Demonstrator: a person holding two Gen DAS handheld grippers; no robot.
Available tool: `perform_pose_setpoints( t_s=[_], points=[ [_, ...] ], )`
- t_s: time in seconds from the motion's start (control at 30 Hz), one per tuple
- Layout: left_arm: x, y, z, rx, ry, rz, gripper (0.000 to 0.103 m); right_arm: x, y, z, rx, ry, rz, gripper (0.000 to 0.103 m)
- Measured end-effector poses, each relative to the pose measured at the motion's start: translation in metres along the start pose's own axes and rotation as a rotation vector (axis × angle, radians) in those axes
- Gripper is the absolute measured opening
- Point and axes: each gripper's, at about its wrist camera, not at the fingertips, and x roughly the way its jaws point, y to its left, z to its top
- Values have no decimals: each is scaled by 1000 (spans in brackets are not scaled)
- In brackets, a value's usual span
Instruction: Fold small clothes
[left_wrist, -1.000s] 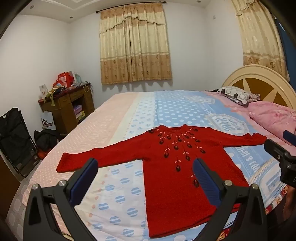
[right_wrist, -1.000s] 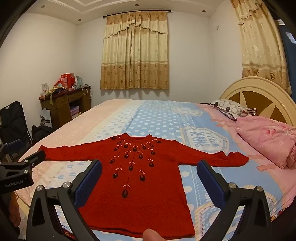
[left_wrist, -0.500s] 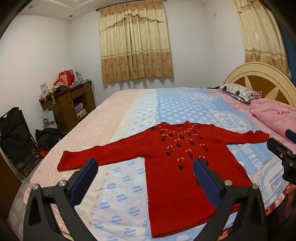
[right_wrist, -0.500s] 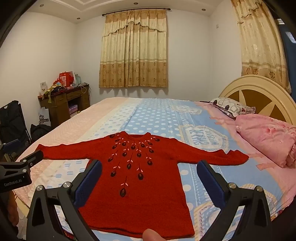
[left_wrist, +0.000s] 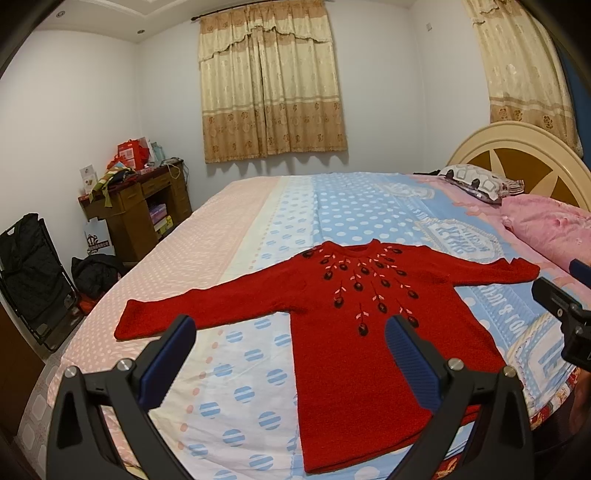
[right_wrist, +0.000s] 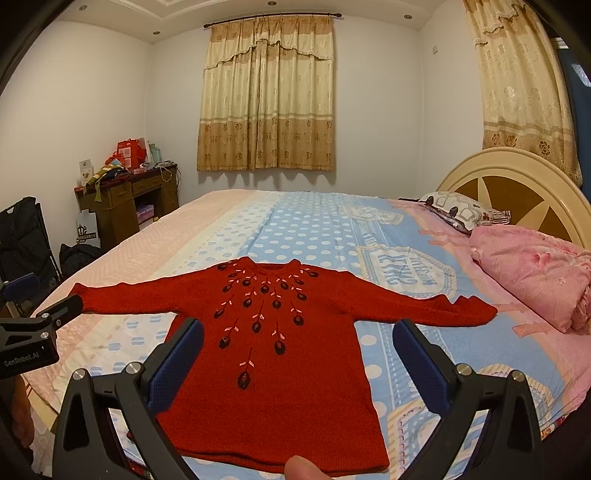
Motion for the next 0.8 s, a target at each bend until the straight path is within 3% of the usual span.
perform_pose_setpoints(
  t_s=[0.8],
  points=[
    [3,5,-1,-1,-1,4,103,1,1,2,-3,6,-2,102]
  ],
)
